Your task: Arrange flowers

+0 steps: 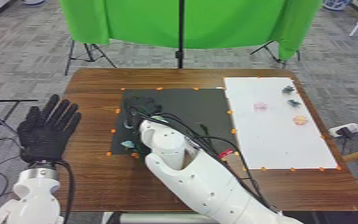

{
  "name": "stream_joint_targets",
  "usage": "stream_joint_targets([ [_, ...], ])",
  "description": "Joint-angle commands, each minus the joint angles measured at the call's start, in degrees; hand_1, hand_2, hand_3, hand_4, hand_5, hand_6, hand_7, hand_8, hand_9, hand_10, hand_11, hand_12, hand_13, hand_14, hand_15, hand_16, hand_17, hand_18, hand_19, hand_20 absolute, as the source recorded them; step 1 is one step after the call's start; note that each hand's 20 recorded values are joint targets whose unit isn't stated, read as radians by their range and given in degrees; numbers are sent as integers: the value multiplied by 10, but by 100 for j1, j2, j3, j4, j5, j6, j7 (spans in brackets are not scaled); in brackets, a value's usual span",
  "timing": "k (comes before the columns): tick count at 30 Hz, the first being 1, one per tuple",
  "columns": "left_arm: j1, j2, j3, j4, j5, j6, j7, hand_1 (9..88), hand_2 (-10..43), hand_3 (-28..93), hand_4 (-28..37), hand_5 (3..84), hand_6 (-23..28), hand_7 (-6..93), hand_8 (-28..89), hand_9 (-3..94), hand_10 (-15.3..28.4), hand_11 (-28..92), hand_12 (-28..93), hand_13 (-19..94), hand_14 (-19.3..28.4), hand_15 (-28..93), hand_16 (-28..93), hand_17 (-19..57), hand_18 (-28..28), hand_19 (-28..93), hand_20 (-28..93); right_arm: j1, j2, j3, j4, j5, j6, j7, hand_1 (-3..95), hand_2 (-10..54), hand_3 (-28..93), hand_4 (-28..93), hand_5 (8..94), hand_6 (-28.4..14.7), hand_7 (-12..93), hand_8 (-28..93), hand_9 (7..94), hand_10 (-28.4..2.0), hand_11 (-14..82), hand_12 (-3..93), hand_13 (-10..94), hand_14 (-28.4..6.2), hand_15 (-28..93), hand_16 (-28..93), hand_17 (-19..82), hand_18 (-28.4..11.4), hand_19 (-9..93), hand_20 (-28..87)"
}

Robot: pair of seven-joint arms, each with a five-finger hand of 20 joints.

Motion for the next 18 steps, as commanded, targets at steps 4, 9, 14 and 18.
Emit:
stream_joint_targets([
  [4, 93, -24, 59, 37, -11, -20, 1, 281, 84, 793, -283, 416, 100, 100, -97, 353, 160, 186, 83, 260, 167, 350, -76, -95, 148, 368, 115, 59, 32, -44, -29, 167, -52, 493, 570, -95, 728, -283, 651, -38, 165, -136, 637, -162, 216, 168, 624, -92, 525, 320, 334, -245, 902, 416],
  [9, 166, -98, 2, 28, -16, -49, 34, 281, 85, 790, -283, 417, 100, 99, -97, 353, 161, 187, 83, 260, 166, 350, -77, -95, 148, 368, 115, 118, 161, -3, -334, 487, 113, 623, 533, -95, 769, -283, 613, -47, 154, -129, 587, -176, 180, 157, 610, -105, 558, 293, 334, -251, 908, 409],
  [14, 371, -280, -121, -22, -9, -62, 0, 280, 85, 791, -283, 416, 100, 99, -97, 352, 161, 186, 83, 259, 166, 349, -77, -95, 148, 368, 115, 85, 505, 388, -1114, 1052, -417, 1013, 486, -95, 830, -283, 567, -58, 144, -126, 532, -194, 169, 154, 569, -140, 631, 216, 338, -260, 927, 448],
  [18, 604, -442, -194, -94, 24, -147, -122, 280, 84, 792, -283, 416, 100, 99, -97, 353, 161, 186, 83, 259, 166, 348, -77, -95, 148, 367, 115, -280, 1292, 843, -1963, 1292, -321, 1231, 475, -95, 854, -283, 548, -71, 132, -120, 502, -206, 174, 159, 533, -163, 698, 182, 347, -263, 932, 519],
])
